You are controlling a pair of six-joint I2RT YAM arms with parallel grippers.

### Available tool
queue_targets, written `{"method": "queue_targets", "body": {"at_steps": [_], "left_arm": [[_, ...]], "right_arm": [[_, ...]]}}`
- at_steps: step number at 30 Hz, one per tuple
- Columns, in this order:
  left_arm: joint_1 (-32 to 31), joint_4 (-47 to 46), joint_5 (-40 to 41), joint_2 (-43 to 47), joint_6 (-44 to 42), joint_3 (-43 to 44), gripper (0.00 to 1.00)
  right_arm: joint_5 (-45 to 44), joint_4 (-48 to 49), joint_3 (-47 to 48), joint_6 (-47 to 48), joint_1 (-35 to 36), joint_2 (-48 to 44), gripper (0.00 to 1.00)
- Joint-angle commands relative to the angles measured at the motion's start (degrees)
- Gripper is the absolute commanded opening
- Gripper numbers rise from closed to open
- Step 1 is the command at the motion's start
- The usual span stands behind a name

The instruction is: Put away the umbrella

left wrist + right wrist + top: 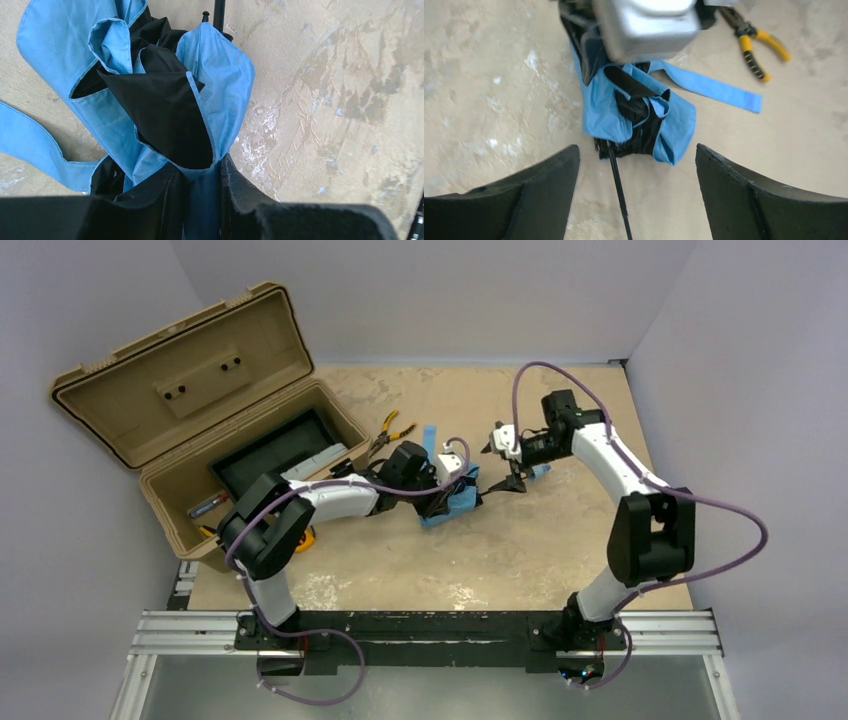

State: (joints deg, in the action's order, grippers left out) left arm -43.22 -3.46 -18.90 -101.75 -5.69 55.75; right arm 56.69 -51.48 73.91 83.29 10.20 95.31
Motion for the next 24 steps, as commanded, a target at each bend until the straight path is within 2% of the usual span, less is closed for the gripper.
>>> {"method": "queue_targets", "body": {"at_steps": [1, 3, 6, 9, 11, 13, 21, 24], "left_arm": [[4.97, 11.65, -7.54, -5.76, 5.02, -0.06, 0.00], [7.18, 12.69, -11.27, -7.09, 7.58, 1.22, 0.00], [9.15, 13.84, -16.02, -9.47, 10.81, 2.93, 0.00], [10.02, 14.43, -19.04, -11.89, 14.09, 4.53, 0.00], [10.32, 15.38, -20.23, -13.86, 15.73, 6.14, 0.00], [10.59, 15.41, -21.53, -15.29, 17.40, 6.91, 0.00], [11.03, 17.60, -23.34, -18.30, 19.56, 9.84, 0.00], [10.97, 18.27, -24.15, -18.84, 20.02, 10.94, 0.00]], "right_arm": [[6.81, -8.22, -5.26, 32.78, -3.51, -4.63, 0.86], [5.30, -9.93, -8.05, 40.25, -3.41, -5.15, 0.93], [3.86, -7.15, -11.42, 43.30, -1.64, -5.88, 0.96], [-0.55, 10.00, -16.71, 31.24, 2.16, -9.81, 0.95], [-7.40, 27.30, -23.23, 16.06, 6.86, -14.06, 0.96], [-14.40, 38.74, -27.45, 8.69, 11.07, -16.74, 0.97], [-26.83, 48.93, -31.41, 8.51, 18.22, -10.01, 0.92], [-30.11, 48.42, -30.23, 7.89, 20.46, -6.27, 0.83]]}}
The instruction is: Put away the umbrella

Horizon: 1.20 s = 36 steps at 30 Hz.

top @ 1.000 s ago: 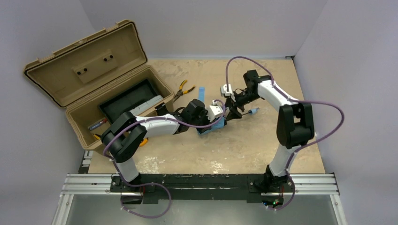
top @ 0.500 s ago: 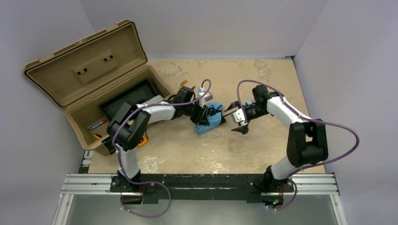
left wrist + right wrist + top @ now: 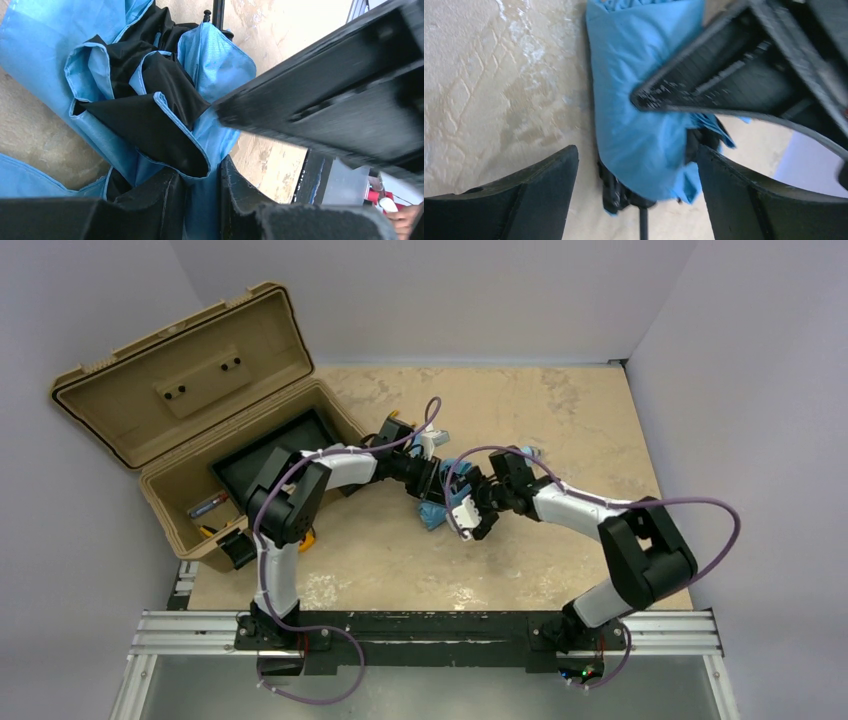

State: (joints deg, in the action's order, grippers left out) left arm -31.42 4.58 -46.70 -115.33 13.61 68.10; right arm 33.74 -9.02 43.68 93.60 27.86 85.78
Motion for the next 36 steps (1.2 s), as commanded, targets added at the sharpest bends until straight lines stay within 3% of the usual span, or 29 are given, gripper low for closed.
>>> {"method": "queue_targets", "body": {"at_steps": [1, 6, 10, 11, 13, 19, 25, 32, 34, 36], "left_arm": [[-0.77, 10.41, 3.52, -5.59, 0.87, -0.96, 0.00], [-0.80, 9.87, 2.27, -6.35, 2.18, 0.32, 0.00], [-0.79, 8.72, 3.05, -4.57, 4.08, 1.02, 0.01], [-0.78, 8.69, 3.49, -3.81, 4.46, 1.47, 0.05], [-0.76, 7.95, 4.70, -1.22, 5.34, 2.44, 0.17], [-0.82, 6.87, 8.04, 5.08, 7.40, 7.46, 0.45], [-0.88, 6.51, 16.54, 13.60, 5.11, 8.19, 0.53], [-4.60, 4.35, 42.12, 34.14, -6.25, -4.81, 0.57], [-4.87, 0.45, 45.68, 41.59, -6.21, -11.37, 0.60], [-4.58, -6.56, 48.97, 50.57, -3.51, -18.48, 0.78]], "right_arm": [[-8.19, 5.86, 0.59, -2.64, 3.28, 4.49, 0.80], [-12.24, 5.74, 1.81, -2.72, 5.11, 9.30, 0.68], [-15.36, 0.46, 4.50, -3.26, 6.56, 13.39, 0.25], [-14.95, -1.39, 5.16, -3.60, 6.57, 13.29, 0.15], [-14.50, -5.57, 5.61, -2.37, 6.60, 12.28, 0.09], [-18.55, -17.19, 5.99, -2.53, 5.76, 10.41, 0.04], [-22.60, -25.46, 6.30, -6.39, 2.71, 10.21, 0.00], [-18.47, -37.47, 8.44, -5.69, -6.48, 10.41, 0.00], [-18.38, -38.92, 7.34, -6.45, -7.58, 11.25, 0.00], [-18.89, -39.79, 6.07, -7.47, -7.89, 12.31, 0.00]]}}
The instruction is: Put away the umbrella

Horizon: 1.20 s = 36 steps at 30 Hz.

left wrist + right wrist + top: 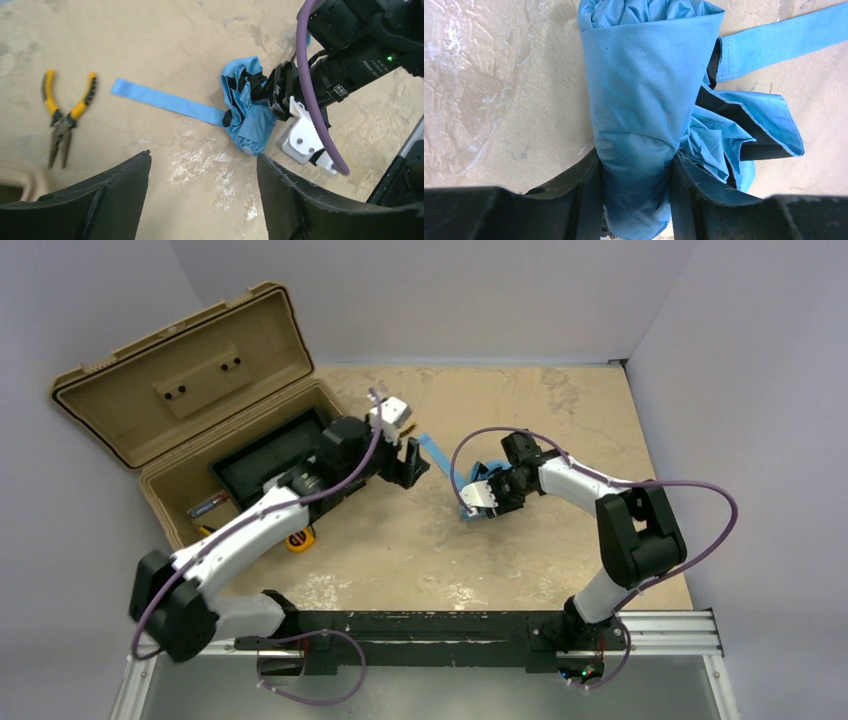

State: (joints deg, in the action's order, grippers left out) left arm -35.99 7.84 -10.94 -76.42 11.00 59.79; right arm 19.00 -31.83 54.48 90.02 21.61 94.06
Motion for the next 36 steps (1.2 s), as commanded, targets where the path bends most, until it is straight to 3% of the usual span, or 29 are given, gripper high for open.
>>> {"method": "queue_targets", "body": {"at_steps": [1, 2, 5, 7, 8, 12, 18, 27, 36], "left_arm": [[0.32, -12.85, 15.06, 14.96, 1.46, -13.94, 0.92], [0.99, -14.80, 14.65, 18.13, 3.62, -17.17, 0.99], [2.70, -20.33, 1.86, 24.66, 2.84, -24.96, 1.00], [1.14, -20.48, -6.85, 26.31, -0.60, -27.38, 0.89], [-1.61, -18.72, -6.97, 26.72, -4.30, -28.14, 0.88], [-19.01, -13.47, 5.22, 24.79, -23.21, -30.04, 0.89], [-32.70, -15.48, 23.60, 10.81, -32.45, -25.91, 0.89], [-35.38, -31.46, 35.92, -14.31, -39.16, -15.79, 0.91], [-35.56, -32.96, 40.79, -26.87, -33.56, -9.97, 0.87]], "right_arm": [[-4.23, -17.55, -5.15, -4.07, -1.65, 4.51, 0.00], [-4.15, -18.43, -5.25, -4.26, -1.65, 4.84, 0.00], [-3.71, -21.32, -4.03, -4.59, -1.65, 5.72, 0.00], [-2.49, -24.92, -1.17, -4.79, -1.38, 7.79, 0.00], [-1.50, -27.62, 0.91, -4.58, -1.20, 9.79, 0.00], [-0.10, -32.40, 6.01, -5.79, 0.62, 16.56, 0.00], [3.32, -36.53, 9.96, -7.46, 4.57, 23.04, 0.00], [4.93, -36.72, 13.49, -8.06, 9.17, 26.34, 0.00], [6.31, -36.72, 14.49, -5.81, 9.19, 26.44, 0.00]]}}
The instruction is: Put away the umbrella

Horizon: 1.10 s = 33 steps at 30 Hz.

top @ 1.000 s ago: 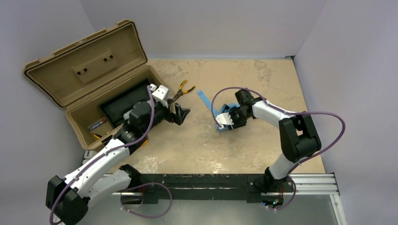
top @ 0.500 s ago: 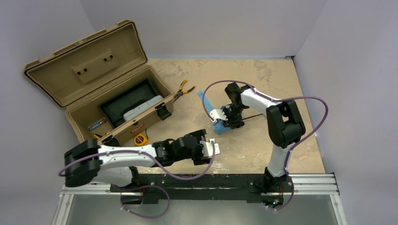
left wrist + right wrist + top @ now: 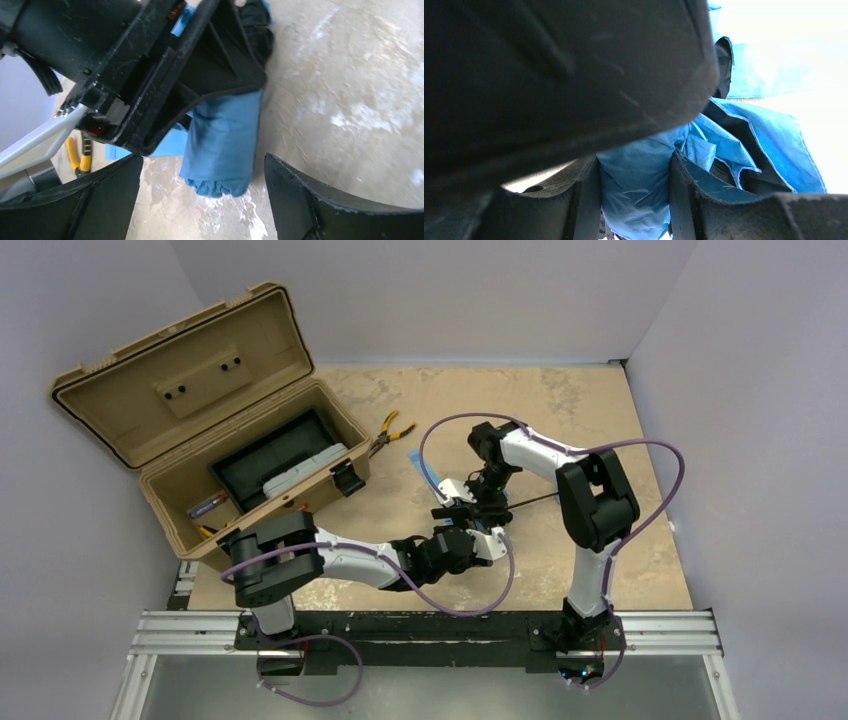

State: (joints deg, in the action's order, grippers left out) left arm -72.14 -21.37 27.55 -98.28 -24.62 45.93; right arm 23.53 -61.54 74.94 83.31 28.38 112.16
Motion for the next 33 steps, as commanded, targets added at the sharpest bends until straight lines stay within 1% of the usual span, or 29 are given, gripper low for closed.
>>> {"method": "queue_targets", "body": {"at_steps": [1, 4, 6, 8, 10, 14, 17, 18, 21, 22, 26, 30, 33], "left_arm": [[0.61, -2.87, 3.17, -5.82, 2.86, 4.35, 0.85], [0.58, 0.82, 3.93, -7.21, 6.10, 5.38, 0.76], [0.47, 1.44, 5.26, -7.69, 8.50, 4.72, 0.74], [0.07, 0.90, 6.28, -7.08, 11.28, 2.80, 0.74], [-0.82, -1.66, 6.90, -5.94, 12.44, -0.27, 0.74], [-4.80, -9.87, 11.55, -2.02, 7.78, -4.03, 0.79], [-6.39, -12.17, 14.55, 1.39, 6.47, -5.19, 0.84], [-6.43, -14.51, 14.29, 2.45, 7.12, -6.78, 0.86], [-5.97, -25.99, 12.62, 3.23, 7.15, -12.41, 0.91], [-5.76, -27.14, 11.78, 2.81, 7.22, -12.99, 0.92], [-4.89, -26.29, 8.00, -0.10, 8.62, -12.74, 0.91], [-4.76, -23.13, 3.97, -2.26, 9.97, -10.98, 0.88], [-4.77, -20.47, 2.47, -3.40, 11.78, -10.37, 0.85]], "right_arm": [[1.86, -7.06, -5.84, 1.11, 2.35, 8.27, 0.00], [1.94, -7.01, -5.38, 1.94, 2.11, 8.54, 0.00], [2.73, -7.02, -4.66, 1.98, 1.32, 9.04, 0.00], [3.81, -7.02, -4.15, 2.34, 0.04, 9.00, 0.00], [4.37, -7.02, -3.94, 2.51, -1.14, 9.04, 0.00], [5.95, -6.93, -4.20, 2.23, -2.78, 9.31, 0.00], [7.06, -6.80, -5.05, 3.01, -3.20, 9.15, 0.00], [7.22, -6.77, -5.40, 3.46, -3.19, 9.00, 0.00], [7.89, -6.75, -6.10, 3.67, -3.18, 8.31, 0.00], [8.12, -6.73, -6.07, 3.70, -3.16, 7.95, 0.00], [8.71, -6.62, -5.57, 3.17, -3.16, 7.49, 0.00], [8.77, -3.52, -5.08, -0.64, -3.20, 7.02, 0.00], [9.15, -2.09, -4.58, -2.50, -3.23, 6.64, 0.00]]}}
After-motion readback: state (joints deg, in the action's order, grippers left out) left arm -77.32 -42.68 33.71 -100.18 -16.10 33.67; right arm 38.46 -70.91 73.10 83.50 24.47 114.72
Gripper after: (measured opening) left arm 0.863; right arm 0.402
